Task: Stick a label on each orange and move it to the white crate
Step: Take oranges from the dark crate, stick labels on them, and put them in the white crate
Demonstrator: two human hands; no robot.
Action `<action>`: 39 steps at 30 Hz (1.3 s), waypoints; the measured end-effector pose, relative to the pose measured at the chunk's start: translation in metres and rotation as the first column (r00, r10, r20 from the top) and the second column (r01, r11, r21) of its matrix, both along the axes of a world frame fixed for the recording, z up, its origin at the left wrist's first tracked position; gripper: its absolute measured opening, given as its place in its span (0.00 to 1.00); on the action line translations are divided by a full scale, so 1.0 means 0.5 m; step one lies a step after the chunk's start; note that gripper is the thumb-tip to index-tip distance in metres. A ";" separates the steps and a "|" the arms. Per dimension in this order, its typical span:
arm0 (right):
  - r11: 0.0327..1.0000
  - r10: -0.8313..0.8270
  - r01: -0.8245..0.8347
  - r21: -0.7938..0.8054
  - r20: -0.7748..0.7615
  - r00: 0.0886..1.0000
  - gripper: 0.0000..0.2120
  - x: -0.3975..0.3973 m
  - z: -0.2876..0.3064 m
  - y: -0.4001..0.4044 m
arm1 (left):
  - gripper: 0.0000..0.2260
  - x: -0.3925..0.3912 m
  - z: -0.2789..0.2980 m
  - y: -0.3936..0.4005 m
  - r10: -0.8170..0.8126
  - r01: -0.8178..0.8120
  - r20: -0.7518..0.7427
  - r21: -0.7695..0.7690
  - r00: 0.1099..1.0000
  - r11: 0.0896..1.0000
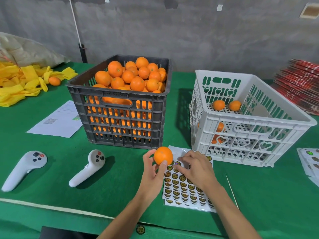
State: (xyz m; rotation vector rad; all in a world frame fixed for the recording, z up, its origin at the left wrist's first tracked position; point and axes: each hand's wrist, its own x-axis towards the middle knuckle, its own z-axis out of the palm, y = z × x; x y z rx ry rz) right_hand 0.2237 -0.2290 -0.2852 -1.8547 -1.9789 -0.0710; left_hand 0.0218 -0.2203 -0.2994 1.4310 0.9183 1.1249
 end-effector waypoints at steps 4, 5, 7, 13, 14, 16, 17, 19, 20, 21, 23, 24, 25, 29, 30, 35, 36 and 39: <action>1.000 -0.004 0.006 -0.016 0.127 0.992 0.18 -0.005 0.005 0.008 | 0.19 -0.003 0.000 0.000 -0.005 0.005 0.012 -0.005 1.000 1.000; 1.000 0.001 -0.001 -0.002 0.153 0.988 0.17 -0.005 0.005 0.008 | 0.19 -0.004 0.001 0.000 -0.005 0.005 0.013 -0.011 1.000 1.000; 1.000 0.008 -0.008 -0.007 0.119 0.993 0.16 -0.006 0.005 0.008 | 0.19 -0.002 0.004 0.000 -0.004 0.004 0.014 -0.021 1.000 1.000; 0.987 0.061 -0.089 -0.133 -0.198 0.978 0.23 0.010 -0.006 -0.008 | 0.19 0.000 0.002 -0.002 0.002 -0.002 0.018 -0.018 1.000 1.000; 0.987 0.060 -0.091 -0.135 -0.218 0.974 0.23 0.010 -0.010 -0.011 | 0.19 0.001 0.002 -0.002 0.004 -0.004 0.021 -0.018 1.000 1.000; 0.988 0.033 -0.071 -0.138 -0.260 0.965 0.21 0.007 -0.013 -0.011 | 0.18 0.002 0.002 -0.002 0.009 -0.008 0.025 -0.016 1.000 1.000; 0.988 0.012 -0.053 -0.144 -0.276 0.961 0.20 0.005 -0.010 -0.008 | 0.18 0.003 0.002 -0.002 0.011 -0.011 0.024 -0.015 1.000 1.000; 0.989 -0.011 -0.032 -0.147 -0.284 0.959 0.17 0.001 -0.004 -0.001 | 0.18 0.003 0.003 -0.002 0.019 -0.019 0.023 -0.011 1.000 1.000; 0.989 -0.014 -0.026 -0.145 -0.271 0.963 0.15 -0.001 -0.002 0.003 | 0.18 0.003 0.004 -0.002 0.023 -0.023 0.025 -0.010 0.999 1.000; 0.990 -0.013 -0.024 -0.141 -0.252 0.968 0.14 -0.002 0.001 0.006 | 0.18 0.003 0.004 -0.001 0.029 -0.028 0.026 -0.009 0.999 1.000; 0.991 -0.015 -0.014 -0.136 -0.214 0.977 0.10 -0.007 0.008 0.010 | 0.18 0.003 0.005 -0.001 0.038 -0.037 0.027 -0.005 0.999 0.999; 0.991 -0.011 -0.015 -0.131 -0.194 0.981 0.08 -0.008 0.012 0.012 | 0.18 0.003 0.005 -0.001 0.038 -0.038 0.027 -0.004 0.999 0.999; 0.992 -0.004 -0.017 -0.122 -0.169 0.986 0.05 -0.010 0.016 0.012 | 0.18 0.003 0.005 -0.001 0.036 -0.035 0.029 -0.004 0.999 0.999; 0.995 0.043 -0.053 -0.082 -0.126 0.991 0.06 -0.016 0.020 0.010 | 0.19 0.004 0.006 -0.004 0.002 -0.002 0.026 0.004 1.000 1.000; 0.996 0.047 -0.057 -0.069 -0.139 0.989 0.06 -0.015 0.021 0.008 | 0.19 0.004 0.006 -0.005 -0.007 0.007 0.020 0.007 1.000 1.000; 0.972 0.045 -0.092 -0.216 -0.210 0.977 0.34 0.016 0.006 -0.015 | 0.18 0.005 0.003 -0.003 -0.014 0.014 0.014 0.012 1.000 1.000; 0.963 0.042 -0.092 -0.254 -0.194 0.980 0.40 0.019 0.000 -0.021 | 0.18 0.004 0.003 -0.002 -0.006 0.006 0.019 0.011 1.000 1.000; 0.980 0.005 -0.052 -0.191 -0.235 0.972 0.34 0.023 -0.012 -0.021 | 0.18 0.005 0.002 -0.001 0.004 -0.005 0.030 0.014 1.000 1.000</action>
